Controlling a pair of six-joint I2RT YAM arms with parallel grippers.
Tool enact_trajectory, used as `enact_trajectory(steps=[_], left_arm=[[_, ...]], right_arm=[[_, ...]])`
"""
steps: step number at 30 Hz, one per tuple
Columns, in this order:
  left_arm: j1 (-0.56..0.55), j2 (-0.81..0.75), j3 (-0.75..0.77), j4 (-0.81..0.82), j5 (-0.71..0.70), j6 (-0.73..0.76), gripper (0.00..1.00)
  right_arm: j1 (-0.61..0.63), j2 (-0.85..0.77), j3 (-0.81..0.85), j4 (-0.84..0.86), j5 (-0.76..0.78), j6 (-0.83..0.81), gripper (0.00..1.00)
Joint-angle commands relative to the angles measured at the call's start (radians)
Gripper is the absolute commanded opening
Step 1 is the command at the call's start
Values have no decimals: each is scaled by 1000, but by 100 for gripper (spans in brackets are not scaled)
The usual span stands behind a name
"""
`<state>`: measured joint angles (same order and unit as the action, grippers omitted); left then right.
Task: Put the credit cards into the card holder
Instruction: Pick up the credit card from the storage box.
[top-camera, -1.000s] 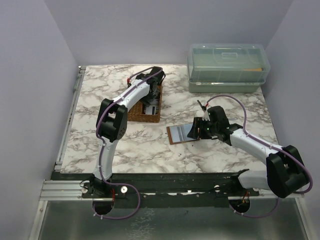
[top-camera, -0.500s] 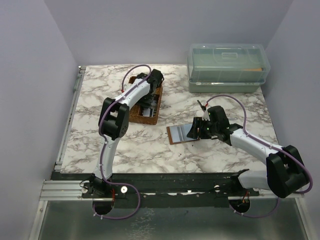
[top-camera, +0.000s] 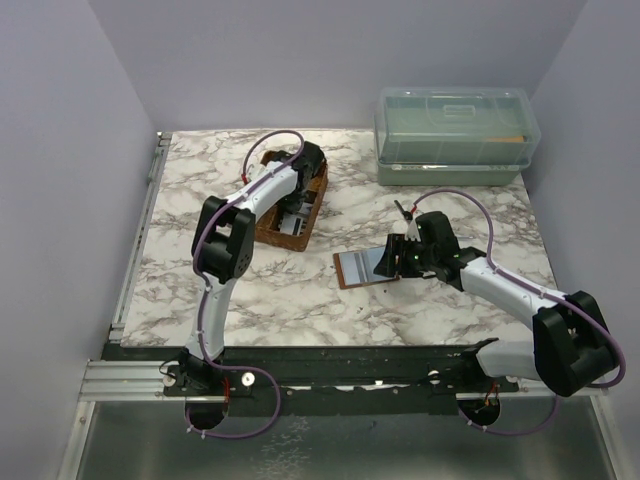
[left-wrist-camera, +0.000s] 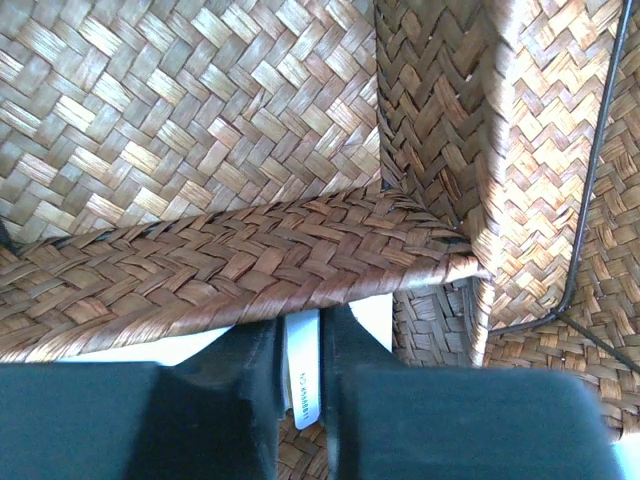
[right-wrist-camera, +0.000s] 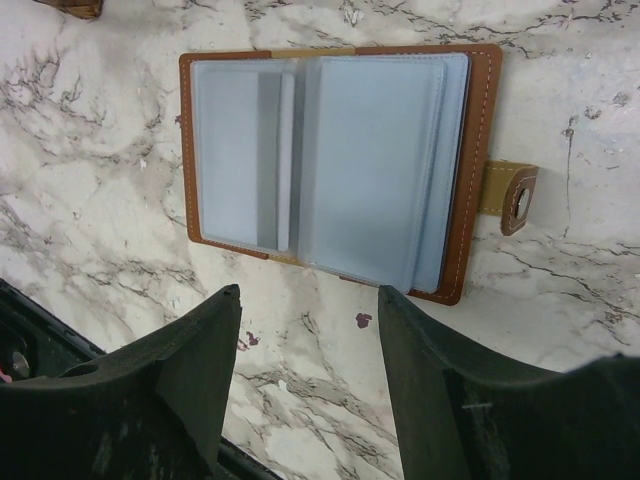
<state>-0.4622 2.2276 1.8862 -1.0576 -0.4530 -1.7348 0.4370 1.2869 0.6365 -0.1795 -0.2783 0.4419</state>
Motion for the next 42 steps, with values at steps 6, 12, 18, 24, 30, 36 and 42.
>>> enact_trajectory(steps=[6, 12, 18, 24, 30, 36, 42], left_arm=[[13, -47, -172, 217, -7, 672, 0], [13, -218, -397, 588, 224, 1029, 0], [28, -250, -369, 611, 362, 1180, 0], [44, -291, -348, 603, 378, 1195, 0], [46, -323, -318, 580, 402, 1237, 0], [50, -340, -286, 542, 408, 1239, 0], [77, -334, -252, 489, 436, 1187, 0]], right_arm=[[-4, -10, -17, 9, 11, -5, 61], [-5, 15, -11, 9, 20, -5, 60], [-5, 36, -3, 4, 28, -5, 60], [-6, 51, -1, 2, 28, -2, 60], [-4, 67, 3, -3, 35, 0, 60], [-5, 75, 6, -6, 37, 2, 59], [-4, 77, 7, -8, 38, 3, 59]])
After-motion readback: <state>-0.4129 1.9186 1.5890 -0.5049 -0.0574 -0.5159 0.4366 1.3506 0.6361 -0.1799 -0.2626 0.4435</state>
